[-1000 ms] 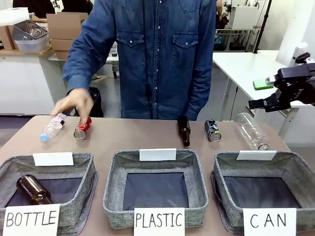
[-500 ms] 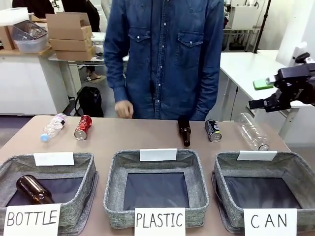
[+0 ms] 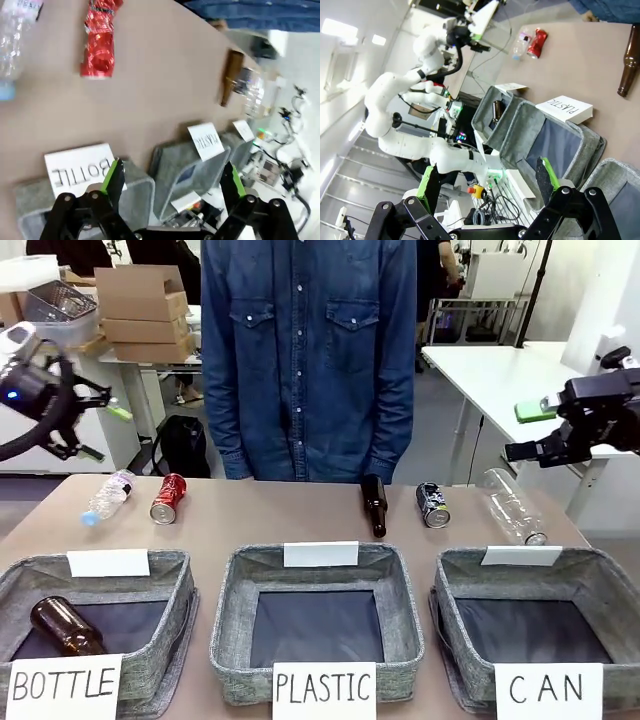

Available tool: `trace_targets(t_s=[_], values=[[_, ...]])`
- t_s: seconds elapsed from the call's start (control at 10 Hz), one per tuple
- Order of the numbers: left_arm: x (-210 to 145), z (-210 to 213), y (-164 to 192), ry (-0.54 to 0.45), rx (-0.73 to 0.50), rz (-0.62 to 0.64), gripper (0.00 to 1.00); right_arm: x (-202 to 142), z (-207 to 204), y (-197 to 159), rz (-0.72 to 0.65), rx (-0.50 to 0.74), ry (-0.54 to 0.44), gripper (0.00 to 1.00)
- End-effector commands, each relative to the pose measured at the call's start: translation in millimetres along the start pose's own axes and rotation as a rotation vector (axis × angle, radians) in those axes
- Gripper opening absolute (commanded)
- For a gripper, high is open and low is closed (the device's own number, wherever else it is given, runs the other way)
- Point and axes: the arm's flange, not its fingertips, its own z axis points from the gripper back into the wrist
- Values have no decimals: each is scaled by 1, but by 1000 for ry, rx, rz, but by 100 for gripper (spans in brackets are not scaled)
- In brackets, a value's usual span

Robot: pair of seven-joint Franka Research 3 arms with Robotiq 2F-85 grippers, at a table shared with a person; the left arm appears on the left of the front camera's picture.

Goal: Sort the can waste into the basket.
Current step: Pick up the can waste from the table and place it in the right Fabric basket.

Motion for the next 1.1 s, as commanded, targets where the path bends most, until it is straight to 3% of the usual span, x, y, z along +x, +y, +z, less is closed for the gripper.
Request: trace_targets(t_s=[0.0, 0.2, 0.5, 0.7, 1.0], values=[[26, -35, -8, 61, 180, 18, 100, 3, -2, -1, 27, 22, -19, 100], [53, -102, -14, 39, 443, -7, 100, 3, -2, -1, 27, 22, -19, 100], [71, -153, -1, 69, 650, 19, 100, 3, -2, -1, 27, 22, -19, 100], [81, -168, 12, 56, 719, 14, 100, 3, -2, -1, 27, 22, -19, 100], [82, -184, 10, 21, 681, -95, 100, 3, -2, -1, 27, 22, -19, 100]])
